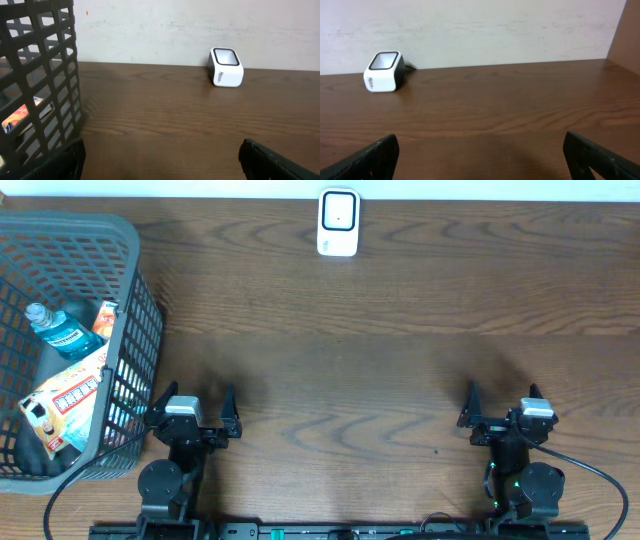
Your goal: Scan the item barcode
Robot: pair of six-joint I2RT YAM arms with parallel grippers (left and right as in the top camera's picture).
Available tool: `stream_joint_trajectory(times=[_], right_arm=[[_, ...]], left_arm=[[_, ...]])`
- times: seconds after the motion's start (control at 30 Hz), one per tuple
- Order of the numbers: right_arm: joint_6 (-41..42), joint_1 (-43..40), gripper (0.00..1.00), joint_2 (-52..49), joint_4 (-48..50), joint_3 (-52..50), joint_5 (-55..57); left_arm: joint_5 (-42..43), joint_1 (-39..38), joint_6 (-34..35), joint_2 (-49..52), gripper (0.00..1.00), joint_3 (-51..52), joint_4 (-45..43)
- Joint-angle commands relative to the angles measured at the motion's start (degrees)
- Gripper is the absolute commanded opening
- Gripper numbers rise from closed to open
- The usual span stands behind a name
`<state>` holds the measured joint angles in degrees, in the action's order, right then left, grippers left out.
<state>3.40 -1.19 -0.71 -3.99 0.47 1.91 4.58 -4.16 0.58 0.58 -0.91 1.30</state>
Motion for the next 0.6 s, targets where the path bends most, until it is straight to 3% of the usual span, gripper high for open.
stream_joint_trajectory(times=[0.0,0.47,0.57], right_arm=[[-0.3,0.5,0.99,0.3,-0.1,-0.2,0.0],[-0.3,0.5,0.99,0.3,-0.1,-0.2,0.0],[-0.3,0.5,0.99,0.3,-0.1,-0.2,0.0]], left_arm=[[1.8,0.3,-0.5,-0.3,0.98,0.7,2.3],[1.7,0.3,-0.6,-0.3,0.98,0.7,2.3],[-2.2,0.3,-1.4,-0.3,0.98,0.7,2.4]])
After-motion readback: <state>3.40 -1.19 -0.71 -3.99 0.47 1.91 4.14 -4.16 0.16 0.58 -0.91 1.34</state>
